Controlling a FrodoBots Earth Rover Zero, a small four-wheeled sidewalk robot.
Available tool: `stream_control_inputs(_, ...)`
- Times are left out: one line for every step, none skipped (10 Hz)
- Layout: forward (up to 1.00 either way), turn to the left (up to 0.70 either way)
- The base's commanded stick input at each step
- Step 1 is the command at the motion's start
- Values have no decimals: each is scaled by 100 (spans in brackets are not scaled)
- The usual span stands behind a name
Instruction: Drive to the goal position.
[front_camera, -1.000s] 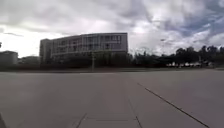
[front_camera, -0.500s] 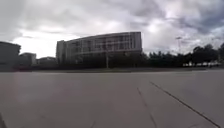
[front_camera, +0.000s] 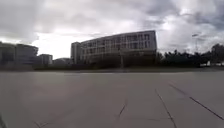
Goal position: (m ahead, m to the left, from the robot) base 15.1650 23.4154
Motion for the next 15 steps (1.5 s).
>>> stream_control_inputs(100,40)
stream_control_inputs(100,40)
stream_control_inputs(100,40)
stream_control_inputs(100,40)
stream_control_inputs(100,40)
stream_control_inputs(100,40)
stream_control_inputs(100,40)
stream_control_inputs(100,40)
stream_control_inputs(100,40)
stream_control_inputs(100,40)
stream_control_inputs(100,40)
stream_control_inputs(100,40)
stream_control_inputs(100,40)
stream_control_inputs(100,40)
stream_control_inputs(100,40)
